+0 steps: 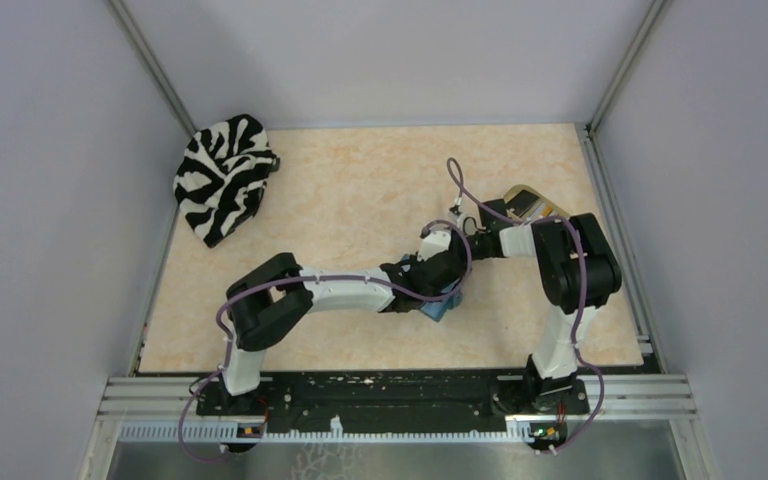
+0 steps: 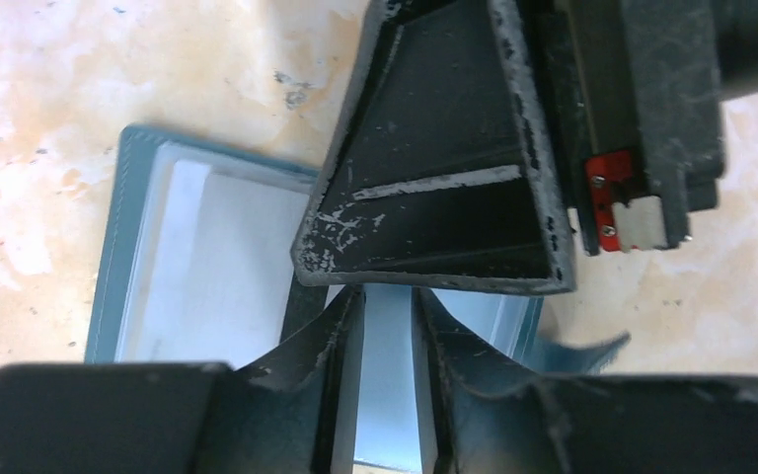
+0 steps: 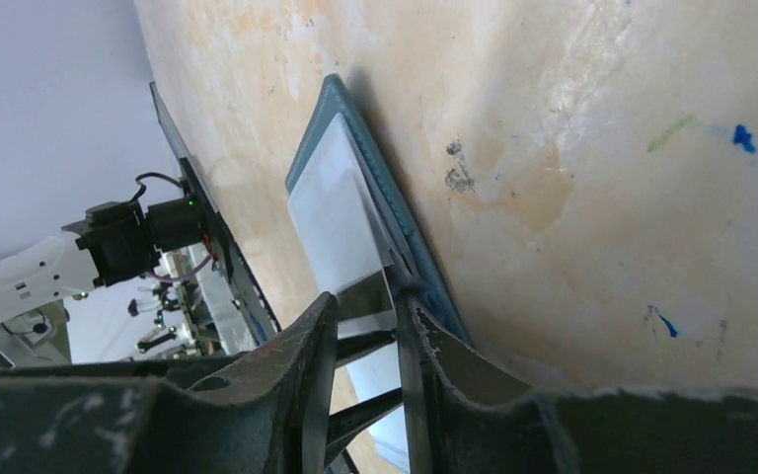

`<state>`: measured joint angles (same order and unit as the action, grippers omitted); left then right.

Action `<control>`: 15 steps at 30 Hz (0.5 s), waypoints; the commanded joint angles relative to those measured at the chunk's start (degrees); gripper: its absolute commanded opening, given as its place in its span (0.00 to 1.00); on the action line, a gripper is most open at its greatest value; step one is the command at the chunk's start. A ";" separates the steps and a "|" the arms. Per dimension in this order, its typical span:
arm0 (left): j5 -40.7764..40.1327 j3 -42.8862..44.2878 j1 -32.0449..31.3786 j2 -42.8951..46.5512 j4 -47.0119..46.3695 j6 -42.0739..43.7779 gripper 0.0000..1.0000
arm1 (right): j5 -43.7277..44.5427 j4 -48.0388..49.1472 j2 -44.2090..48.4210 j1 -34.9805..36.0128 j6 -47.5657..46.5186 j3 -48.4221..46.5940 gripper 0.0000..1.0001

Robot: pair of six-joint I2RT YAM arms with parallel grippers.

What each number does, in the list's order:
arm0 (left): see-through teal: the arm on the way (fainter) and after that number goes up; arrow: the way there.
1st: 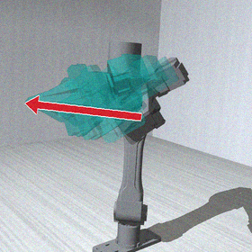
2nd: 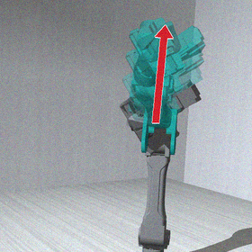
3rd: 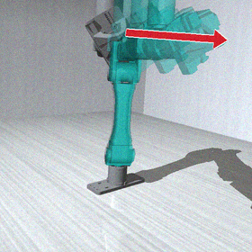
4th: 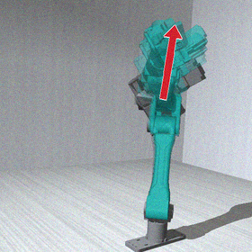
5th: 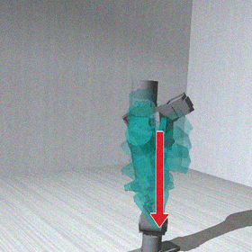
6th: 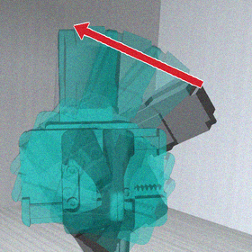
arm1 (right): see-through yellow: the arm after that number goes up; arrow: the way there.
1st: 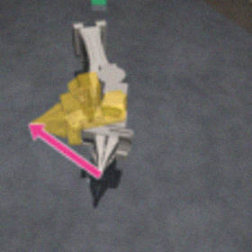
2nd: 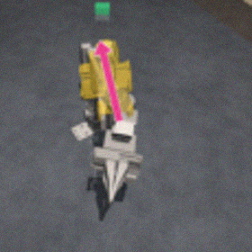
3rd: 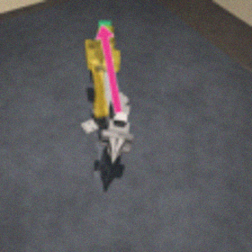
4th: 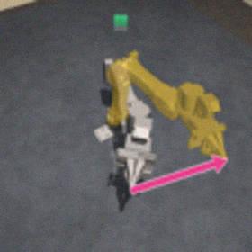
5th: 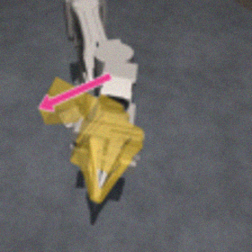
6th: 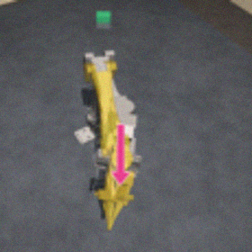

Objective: Put the credit cards into the card holder
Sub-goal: Insert the credit card into the card holder.

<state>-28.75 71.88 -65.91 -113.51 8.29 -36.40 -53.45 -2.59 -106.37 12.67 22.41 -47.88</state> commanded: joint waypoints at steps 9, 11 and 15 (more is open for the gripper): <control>-8.42 1.07 0.44 -1.36 3.25 2.16 0.52 | 1.52 -3.07 -0.39 0.29 -3.95 -3.20 0.39; -7.44 0.79 0.87 -1.27 1.95 3.50 0.53 | 1.27 -3.75 0.15 0.13 -4.48 -3.59 0.40; -3.97 0.16 2.10 -1.02 -1.27 6.73 0.56 | 0.87 -4.29 1.84 -0.96 -5.40 -3.92 0.41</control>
<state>-34.24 72.18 -65.28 -114.02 10.04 -33.67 -54.54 -5.39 -106.59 12.58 19.99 -50.04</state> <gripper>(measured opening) 0.551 0.403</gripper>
